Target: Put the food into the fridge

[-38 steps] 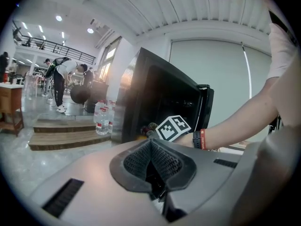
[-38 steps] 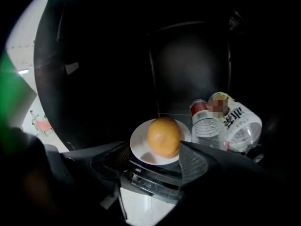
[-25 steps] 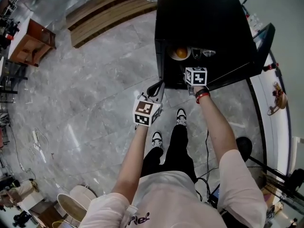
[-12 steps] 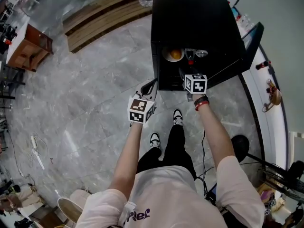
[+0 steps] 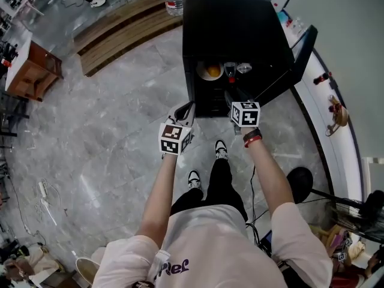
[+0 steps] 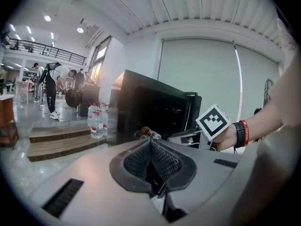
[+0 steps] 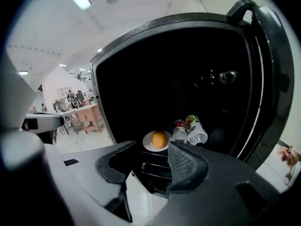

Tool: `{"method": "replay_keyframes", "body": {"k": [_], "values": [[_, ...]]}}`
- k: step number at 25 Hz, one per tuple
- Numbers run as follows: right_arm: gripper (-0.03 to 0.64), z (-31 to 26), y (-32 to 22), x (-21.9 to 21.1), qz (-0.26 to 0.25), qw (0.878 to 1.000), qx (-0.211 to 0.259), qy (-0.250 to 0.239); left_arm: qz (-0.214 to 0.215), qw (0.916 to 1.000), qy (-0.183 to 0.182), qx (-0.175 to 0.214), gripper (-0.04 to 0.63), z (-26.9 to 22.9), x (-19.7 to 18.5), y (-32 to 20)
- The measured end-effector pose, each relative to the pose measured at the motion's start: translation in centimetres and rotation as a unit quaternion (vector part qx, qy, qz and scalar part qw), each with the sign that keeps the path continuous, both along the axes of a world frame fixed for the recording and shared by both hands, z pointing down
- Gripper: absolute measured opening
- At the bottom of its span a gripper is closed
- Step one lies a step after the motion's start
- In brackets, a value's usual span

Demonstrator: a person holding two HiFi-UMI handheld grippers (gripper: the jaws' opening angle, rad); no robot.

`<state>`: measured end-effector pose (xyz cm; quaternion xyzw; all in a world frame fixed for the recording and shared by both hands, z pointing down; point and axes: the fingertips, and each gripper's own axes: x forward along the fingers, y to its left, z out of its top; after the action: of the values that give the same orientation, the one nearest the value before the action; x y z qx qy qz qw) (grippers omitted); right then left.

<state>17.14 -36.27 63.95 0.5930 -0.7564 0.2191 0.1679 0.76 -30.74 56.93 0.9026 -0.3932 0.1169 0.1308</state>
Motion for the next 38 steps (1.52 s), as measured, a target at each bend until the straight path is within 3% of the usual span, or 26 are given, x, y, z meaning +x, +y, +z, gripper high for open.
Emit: {"method": "replay_keyframes", "body": {"k": [16,25,38], "values": [[0.146,-6.5,7.5,1.4,0.026,0.999,0.045,0.007,0.023,0.9995,-0.004,0.021,0.018,-4.0,0.1,3.3],[0.100,-12.0,11.2,0.9,0.035,0.993,0.109,0.017,0.020,0.9992,0.004,0.034,0.018,-6.0,-0.6,5.2],[0.046,-15.3,15.5,0.0,0.058,0.989,0.137,0.008,0.012,0.9969,0.003,0.078,0.018,-10.1,-2.6,8.0]]}}
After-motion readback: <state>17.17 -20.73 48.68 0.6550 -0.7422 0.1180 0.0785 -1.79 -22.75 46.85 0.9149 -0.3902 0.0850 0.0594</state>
